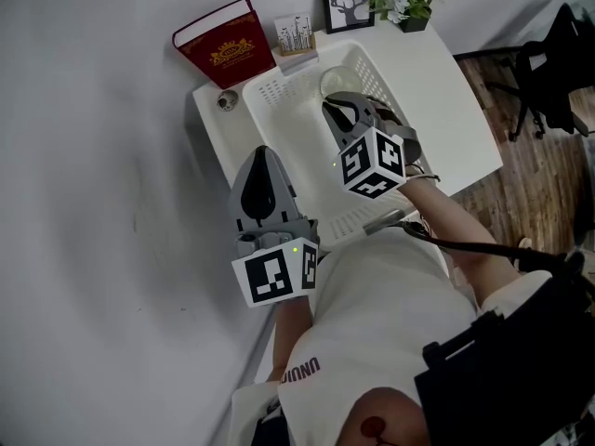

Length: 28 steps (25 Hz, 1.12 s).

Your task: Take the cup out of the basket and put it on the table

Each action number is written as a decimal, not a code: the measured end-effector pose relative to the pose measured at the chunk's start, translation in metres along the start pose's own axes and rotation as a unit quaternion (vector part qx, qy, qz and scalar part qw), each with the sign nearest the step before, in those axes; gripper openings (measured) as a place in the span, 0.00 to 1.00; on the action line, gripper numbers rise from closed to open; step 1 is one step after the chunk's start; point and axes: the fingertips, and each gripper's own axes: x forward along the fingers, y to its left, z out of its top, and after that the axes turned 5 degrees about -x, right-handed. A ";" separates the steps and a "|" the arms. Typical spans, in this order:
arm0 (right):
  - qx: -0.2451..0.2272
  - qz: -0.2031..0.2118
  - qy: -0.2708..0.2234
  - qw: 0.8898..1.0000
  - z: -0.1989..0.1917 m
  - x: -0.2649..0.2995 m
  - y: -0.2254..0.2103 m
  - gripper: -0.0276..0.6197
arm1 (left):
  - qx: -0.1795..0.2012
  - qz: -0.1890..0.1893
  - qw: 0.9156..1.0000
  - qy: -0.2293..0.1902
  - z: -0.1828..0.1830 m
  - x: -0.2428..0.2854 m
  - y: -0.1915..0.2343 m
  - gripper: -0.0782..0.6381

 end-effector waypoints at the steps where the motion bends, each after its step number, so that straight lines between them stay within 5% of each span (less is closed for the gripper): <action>1: 0.000 -0.003 -0.002 1.000 0.001 -0.001 -0.001 0.10 | 0.000 -0.001 1.000 0.000 -0.001 0.000 0.000 0.12; 28: -0.002 -0.055 -0.033 0.998 0.021 -0.050 -0.020 0.10 | 0.005 -0.023 1.000 0.004 -0.002 -0.007 -0.018 0.12</action>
